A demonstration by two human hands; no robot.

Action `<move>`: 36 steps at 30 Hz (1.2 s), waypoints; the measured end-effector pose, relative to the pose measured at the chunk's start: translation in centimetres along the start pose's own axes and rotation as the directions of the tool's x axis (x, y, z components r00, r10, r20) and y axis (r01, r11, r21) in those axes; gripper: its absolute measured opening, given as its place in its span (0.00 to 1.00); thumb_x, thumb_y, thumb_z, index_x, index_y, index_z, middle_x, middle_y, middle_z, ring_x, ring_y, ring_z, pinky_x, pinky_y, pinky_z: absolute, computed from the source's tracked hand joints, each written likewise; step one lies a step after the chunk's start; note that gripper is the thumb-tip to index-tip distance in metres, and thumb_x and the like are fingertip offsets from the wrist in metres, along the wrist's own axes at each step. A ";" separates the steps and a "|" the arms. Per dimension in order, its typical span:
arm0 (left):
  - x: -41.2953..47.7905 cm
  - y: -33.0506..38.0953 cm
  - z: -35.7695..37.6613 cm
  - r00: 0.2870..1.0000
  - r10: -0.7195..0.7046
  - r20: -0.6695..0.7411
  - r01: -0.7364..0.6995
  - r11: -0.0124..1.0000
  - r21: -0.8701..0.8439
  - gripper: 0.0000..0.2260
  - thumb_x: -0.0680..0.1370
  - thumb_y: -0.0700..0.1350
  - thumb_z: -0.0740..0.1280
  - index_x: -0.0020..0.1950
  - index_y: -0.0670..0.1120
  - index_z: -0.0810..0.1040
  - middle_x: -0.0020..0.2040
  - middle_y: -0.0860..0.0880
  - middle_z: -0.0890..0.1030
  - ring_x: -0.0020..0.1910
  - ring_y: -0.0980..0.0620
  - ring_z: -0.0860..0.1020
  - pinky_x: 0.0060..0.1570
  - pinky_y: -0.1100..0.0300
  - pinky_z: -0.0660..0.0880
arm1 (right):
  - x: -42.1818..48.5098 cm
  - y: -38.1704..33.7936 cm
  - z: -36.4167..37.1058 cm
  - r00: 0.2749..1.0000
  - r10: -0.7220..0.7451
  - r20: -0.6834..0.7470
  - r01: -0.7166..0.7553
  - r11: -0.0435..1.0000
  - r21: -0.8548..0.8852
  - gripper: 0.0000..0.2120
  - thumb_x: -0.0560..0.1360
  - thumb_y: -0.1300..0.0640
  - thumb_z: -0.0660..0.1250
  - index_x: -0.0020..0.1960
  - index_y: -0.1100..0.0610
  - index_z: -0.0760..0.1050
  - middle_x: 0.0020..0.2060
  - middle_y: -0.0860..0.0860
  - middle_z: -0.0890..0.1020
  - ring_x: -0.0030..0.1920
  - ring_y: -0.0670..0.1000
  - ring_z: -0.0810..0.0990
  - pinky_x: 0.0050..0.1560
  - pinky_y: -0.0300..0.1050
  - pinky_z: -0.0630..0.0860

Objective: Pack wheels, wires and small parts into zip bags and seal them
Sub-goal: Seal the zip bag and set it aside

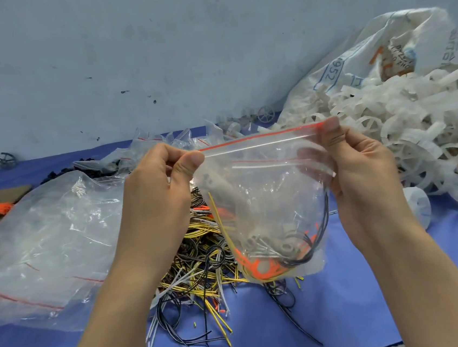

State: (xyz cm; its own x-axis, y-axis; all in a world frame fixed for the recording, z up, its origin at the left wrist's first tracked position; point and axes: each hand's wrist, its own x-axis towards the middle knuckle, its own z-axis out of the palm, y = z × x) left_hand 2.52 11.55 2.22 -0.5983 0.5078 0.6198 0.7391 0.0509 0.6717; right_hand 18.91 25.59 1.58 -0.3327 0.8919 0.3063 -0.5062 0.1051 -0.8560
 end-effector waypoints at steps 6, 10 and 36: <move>-1.0 -2.2 -2.0 0.981 -0.115 0.155 0.178 0.847 -0.501 0.15 0.73 0.65 0.68 0.48 0.55 0.81 0.47 0.51 0.85 0.49 0.51 0.83 0.49 0.57 0.80 | -1.4 -0.9 4.2 0.987 -0.156 0.048 0.157 0.987 -0.024 0.18 0.81 0.50 0.64 0.34 0.51 0.81 0.31 0.45 0.81 0.32 0.48 0.82 0.38 0.41 0.78; -6.9 -6.5 -2.5 0.888 -0.191 0.419 0.410 0.741 -0.532 0.22 0.74 0.62 0.71 0.65 0.55 0.77 0.62 0.48 0.81 0.63 0.46 0.79 0.63 0.49 0.75 | -3.7 -1.0 8.4 0.952 -0.233 0.197 0.250 0.966 -0.067 0.16 0.82 0.52 0.63 0.37 0.51 0.79 0.31 0.44 0.83 0.31 0.46 0.82 0.34 0.31 0.73; 3.9 -16.3 -22.2 0.469 -0.883 0.022 0.378 0.178 -0.908 0.08 0.82 0.40 0.58 0.49 0.42 0.77 0.47 0.43 0.79 0.43 0.47 0.79 0.38 0.56 0.81 | -6.1 4.2 22.1 0.923 0.069 0.379 0.079 0.929 -0.361 0.20 0.83 0.40 0.53 0.68 0.50 0.70 0.50 0.36 0.75 0.48 0.31 0.72 0.44 0.35 0.67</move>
State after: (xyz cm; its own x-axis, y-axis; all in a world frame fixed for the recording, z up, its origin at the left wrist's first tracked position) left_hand -18.75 -6.36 2.69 -0.9264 0.2118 -0.3113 -0.3755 -0.5801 0.7228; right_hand 1.27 10.83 5.34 -0.6435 0.6635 0.3817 -0.2096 0.3270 -0.9215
